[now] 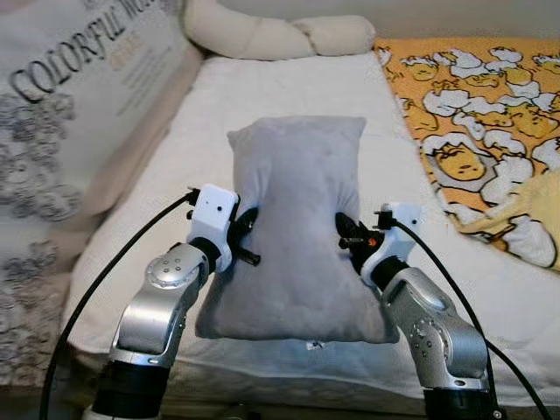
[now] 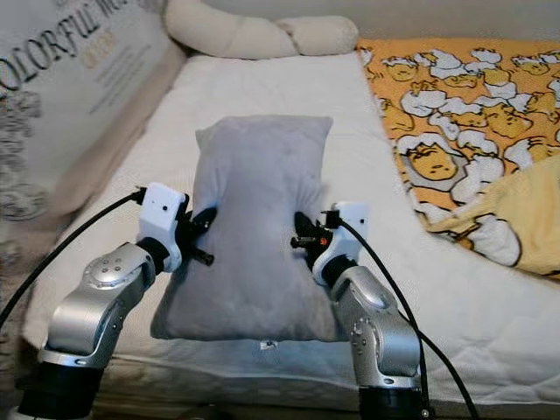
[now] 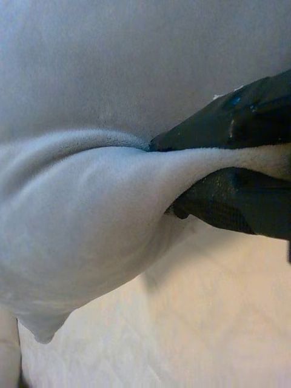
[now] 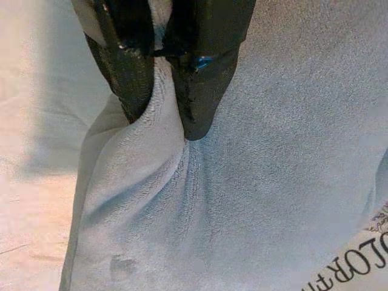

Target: Clean up the room

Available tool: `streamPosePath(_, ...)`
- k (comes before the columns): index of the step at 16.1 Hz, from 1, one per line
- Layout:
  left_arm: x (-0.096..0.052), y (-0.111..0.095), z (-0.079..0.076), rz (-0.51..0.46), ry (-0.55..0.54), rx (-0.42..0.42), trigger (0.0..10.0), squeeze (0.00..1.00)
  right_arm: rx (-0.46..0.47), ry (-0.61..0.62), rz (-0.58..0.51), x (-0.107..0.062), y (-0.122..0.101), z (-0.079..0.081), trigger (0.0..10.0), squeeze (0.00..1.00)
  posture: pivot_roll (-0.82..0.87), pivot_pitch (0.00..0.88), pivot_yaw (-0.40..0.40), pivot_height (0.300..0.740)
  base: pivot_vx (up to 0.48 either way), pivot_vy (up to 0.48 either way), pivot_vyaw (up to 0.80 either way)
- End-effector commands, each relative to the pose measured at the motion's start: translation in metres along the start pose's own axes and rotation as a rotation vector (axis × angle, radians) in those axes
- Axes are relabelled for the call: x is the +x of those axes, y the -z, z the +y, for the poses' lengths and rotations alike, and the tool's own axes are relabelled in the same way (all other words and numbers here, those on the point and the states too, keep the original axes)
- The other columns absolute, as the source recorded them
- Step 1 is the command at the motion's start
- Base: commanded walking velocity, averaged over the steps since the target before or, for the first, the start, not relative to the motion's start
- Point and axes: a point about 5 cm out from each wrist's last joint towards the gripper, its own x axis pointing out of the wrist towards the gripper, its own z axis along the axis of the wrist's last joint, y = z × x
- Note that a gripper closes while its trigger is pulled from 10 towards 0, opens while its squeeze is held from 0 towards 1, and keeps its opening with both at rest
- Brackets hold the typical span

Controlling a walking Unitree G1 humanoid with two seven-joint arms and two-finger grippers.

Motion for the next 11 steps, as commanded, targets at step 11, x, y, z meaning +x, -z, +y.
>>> streamPosePath(11, -0.0027, -0.0055, 0.005, -0.001, -0.013, 0.046, 10.0, 0.0, -0.043, -0.033, -0.011, 0.0063, -0.005, 0.0068, 10.0, 0.0, -0.01, 0.0, 0.072, 0.74, 0.0, 0.329, 0.0)
